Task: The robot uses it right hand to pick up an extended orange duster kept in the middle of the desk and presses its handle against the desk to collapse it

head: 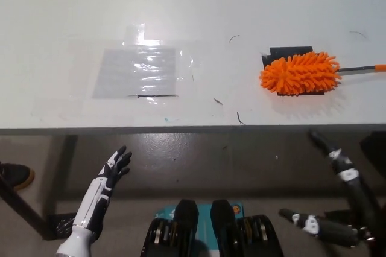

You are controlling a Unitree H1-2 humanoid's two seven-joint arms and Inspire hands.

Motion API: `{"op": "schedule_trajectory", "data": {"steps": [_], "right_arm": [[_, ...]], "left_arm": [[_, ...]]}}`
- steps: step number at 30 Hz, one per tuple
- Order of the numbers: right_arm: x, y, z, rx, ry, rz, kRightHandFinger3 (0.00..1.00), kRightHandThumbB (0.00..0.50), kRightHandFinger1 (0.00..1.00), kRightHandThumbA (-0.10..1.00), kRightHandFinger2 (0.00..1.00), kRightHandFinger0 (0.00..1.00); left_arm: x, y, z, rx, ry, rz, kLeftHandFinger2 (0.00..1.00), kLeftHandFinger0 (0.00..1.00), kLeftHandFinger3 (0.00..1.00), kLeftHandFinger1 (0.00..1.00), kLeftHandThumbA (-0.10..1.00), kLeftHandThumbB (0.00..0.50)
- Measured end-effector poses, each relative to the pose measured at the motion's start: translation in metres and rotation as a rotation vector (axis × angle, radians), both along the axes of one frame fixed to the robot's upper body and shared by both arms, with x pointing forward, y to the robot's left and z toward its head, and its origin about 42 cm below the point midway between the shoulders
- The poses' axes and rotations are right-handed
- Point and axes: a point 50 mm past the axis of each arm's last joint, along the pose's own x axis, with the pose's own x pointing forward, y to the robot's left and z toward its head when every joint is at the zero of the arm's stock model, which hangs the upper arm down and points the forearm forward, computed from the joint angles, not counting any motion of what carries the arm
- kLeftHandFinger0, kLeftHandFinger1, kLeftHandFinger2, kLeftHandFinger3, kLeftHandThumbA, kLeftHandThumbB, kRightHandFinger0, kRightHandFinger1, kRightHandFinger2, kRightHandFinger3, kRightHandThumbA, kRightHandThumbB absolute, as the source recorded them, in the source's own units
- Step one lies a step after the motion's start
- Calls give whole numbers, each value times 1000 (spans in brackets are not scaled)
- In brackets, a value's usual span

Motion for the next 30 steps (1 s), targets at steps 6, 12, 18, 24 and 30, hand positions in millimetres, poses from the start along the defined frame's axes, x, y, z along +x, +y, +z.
{"op": "schedule_trajectory", "data": {"steps": [6, 12, 18, 24, 30], "right_arm": [[16, -31, 88, -176, -322, -106, 1000, 326, 1000, 935, 1000, 1000], [63, -38, 148, -275, -393, -108, 1000, 337, 1000, 1000, 1000, 1000], [117, -37, 197, -403, -336, -104, 1000, 311, 1000, 1000, 1000, 1000], [188, -34, 211, -579, -100, -85, 1000, 293, 1000, 1000, 1000, 1000], [237, -34, 183, -684, 124, -89, 1000, 344, 1000, 1000, 1000, 1000]], "left_arm": [[-1, 0, 1, 1, -15, -3, 1000, 1000, 1000, 1000, 1000, 83], [-1, 0, 0, 1, -11, -3, 1000, 1000, 1000, 1000, 1000, 94], [-1, 0, 0, 1, -11, -5, 1000, 1000, 1000, 1000, 1000, 80], [0, 0, 0, 2, -15, -7, 1000, 1000, 1000, 1000, 1000, 72], [-1, 0, -1, 2, -13, -7, 1000, 1000, 1000, 1000, 1000, 72]]}}
